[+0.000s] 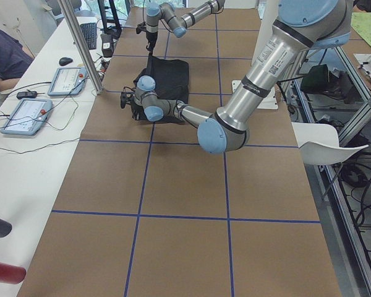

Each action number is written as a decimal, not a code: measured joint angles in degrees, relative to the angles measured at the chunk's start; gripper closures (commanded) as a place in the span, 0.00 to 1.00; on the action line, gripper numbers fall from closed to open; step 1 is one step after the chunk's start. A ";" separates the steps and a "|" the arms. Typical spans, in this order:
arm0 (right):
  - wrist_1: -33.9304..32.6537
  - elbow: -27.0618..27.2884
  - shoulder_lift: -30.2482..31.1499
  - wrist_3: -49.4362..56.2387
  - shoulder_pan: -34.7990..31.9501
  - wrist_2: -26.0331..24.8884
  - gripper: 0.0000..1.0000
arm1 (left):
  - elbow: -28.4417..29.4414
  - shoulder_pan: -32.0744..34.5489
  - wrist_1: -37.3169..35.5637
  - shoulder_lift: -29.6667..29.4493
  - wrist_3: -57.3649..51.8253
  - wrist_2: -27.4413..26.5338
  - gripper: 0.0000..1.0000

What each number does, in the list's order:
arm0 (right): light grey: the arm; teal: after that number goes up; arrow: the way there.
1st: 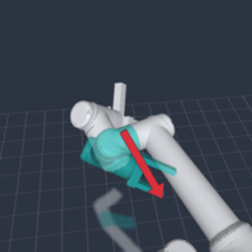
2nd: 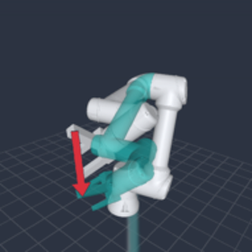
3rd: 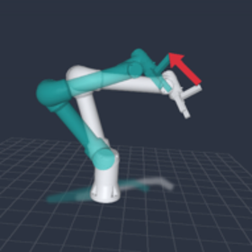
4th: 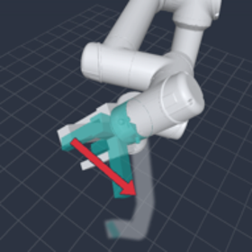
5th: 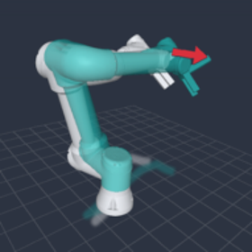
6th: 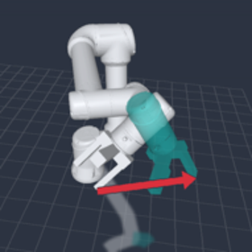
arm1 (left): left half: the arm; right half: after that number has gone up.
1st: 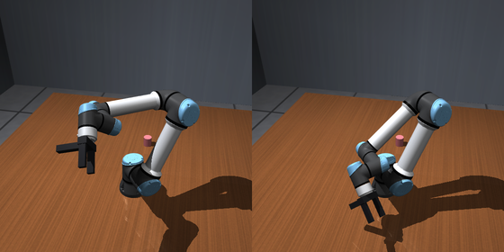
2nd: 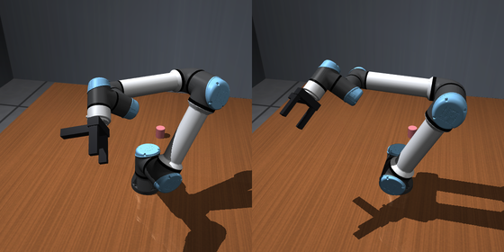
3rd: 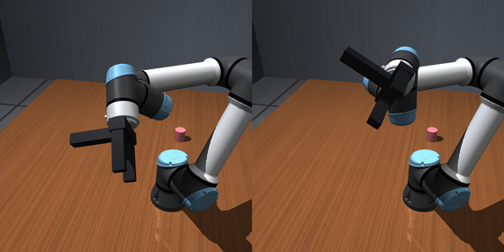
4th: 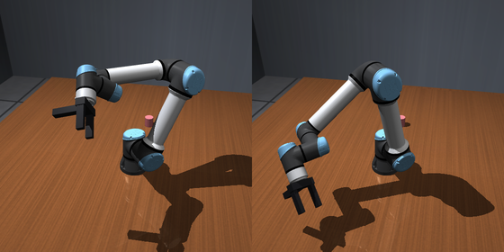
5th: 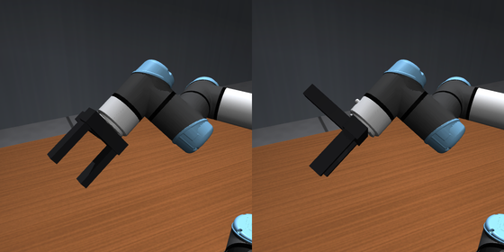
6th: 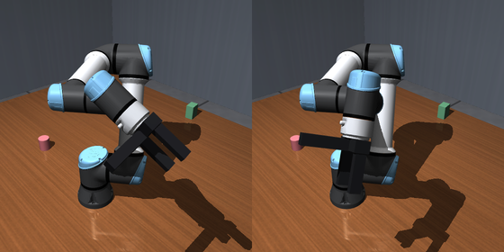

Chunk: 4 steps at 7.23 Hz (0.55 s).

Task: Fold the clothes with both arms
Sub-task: 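Lower the left gripper to the folded shirt's near corner while the right gripper withdraws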

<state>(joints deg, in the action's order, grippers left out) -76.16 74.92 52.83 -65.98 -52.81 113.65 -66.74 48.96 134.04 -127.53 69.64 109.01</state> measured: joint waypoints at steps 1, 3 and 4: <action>0.03 -0.05 0.00 -0.01 -0.01 -0.03 0.01 | -0.07 0.00 0.50 -0.12 -0.60 0.04 0.00; -0.15 -0.11 -0.64 0.44 -0.69 0.15 0.01 | -0.43 0.46 2.22 0.10 -4.92 0.92 0.00; -0.39 -0.12 -1.00 1.38 -1.37 0.80 0.01 | -1.00 1.03 2.41 0.37 -7.26 2.78 0.00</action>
<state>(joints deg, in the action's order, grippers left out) -76.55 74.81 51.82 -64.60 -54.18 114.46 -67.74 49.99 136.45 -127.16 62.38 111.79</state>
